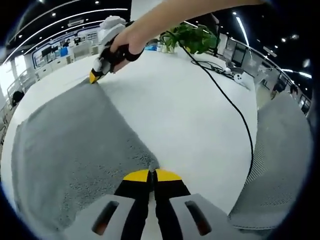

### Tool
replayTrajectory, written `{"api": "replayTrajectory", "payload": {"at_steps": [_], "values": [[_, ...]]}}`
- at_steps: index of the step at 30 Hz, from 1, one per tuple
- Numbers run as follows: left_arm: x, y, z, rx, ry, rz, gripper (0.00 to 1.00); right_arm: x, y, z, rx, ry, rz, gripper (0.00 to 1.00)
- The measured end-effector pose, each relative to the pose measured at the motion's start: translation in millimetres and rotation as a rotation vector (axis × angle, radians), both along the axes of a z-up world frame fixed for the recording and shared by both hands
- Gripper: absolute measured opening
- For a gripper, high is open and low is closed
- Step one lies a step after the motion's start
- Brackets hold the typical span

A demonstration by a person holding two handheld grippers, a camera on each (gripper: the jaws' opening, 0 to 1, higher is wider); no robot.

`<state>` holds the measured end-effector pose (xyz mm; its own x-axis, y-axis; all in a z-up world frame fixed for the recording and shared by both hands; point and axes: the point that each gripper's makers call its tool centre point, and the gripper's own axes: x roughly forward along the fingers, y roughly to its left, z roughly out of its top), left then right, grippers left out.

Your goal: Fold the towel on the table until its edges align and the towel forms a compact rectangular stack.

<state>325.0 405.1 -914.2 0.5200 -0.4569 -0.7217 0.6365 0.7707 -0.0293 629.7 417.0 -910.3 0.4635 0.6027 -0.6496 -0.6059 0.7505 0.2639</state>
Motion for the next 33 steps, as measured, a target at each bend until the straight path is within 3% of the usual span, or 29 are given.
{"api": "replayTrajectory", "payload": {"at_steps": [11,21,33], "values": [[6.2,-47.4,-1.2,-0.042,0.006,-0.113,0.02,5.3,-46.8,-2.8,-0.027,-0.007,-0.038,0.01],[8.9,-104.7,0.3,-0.050,-0.001,-0.257,0.02,8.8,-101.1,-4.8,-0.048,-0.020,-0.087,0.01],[12.4,-171.6,1.6,-0.083,-0.001,-0.399,0.02,11.5,-186.3,-5.3,-0.053,-0.012,-0.178,0.01]]}}
